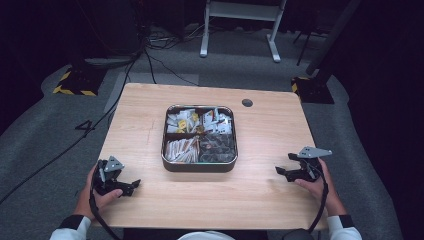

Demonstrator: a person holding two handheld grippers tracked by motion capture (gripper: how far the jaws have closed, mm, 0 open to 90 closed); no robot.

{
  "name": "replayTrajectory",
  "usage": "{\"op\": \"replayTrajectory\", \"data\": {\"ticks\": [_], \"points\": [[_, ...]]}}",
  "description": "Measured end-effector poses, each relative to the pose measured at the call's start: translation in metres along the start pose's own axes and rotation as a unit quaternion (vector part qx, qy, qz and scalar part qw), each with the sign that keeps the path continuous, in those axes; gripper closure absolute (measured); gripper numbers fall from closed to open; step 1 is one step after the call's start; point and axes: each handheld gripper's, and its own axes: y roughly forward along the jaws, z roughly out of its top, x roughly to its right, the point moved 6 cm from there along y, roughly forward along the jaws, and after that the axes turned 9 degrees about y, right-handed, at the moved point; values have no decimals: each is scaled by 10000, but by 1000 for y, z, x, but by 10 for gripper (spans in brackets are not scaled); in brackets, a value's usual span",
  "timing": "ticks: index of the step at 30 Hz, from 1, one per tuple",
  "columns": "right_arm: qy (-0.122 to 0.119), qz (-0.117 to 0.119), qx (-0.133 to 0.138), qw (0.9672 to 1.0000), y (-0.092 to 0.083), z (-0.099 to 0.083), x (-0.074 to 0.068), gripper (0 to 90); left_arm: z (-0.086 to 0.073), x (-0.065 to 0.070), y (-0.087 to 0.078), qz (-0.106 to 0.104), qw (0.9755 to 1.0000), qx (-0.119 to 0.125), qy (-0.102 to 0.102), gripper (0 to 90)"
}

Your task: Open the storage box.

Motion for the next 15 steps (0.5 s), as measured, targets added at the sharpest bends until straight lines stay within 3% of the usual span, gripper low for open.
{"op": "replayTrajectory", "data": {"ticks": [15], "points": [[-341, 112, 77, 9993, 10, 34, -18, 200, 0, -1, 0, -18, 10000, -9, 5, 0]]}}
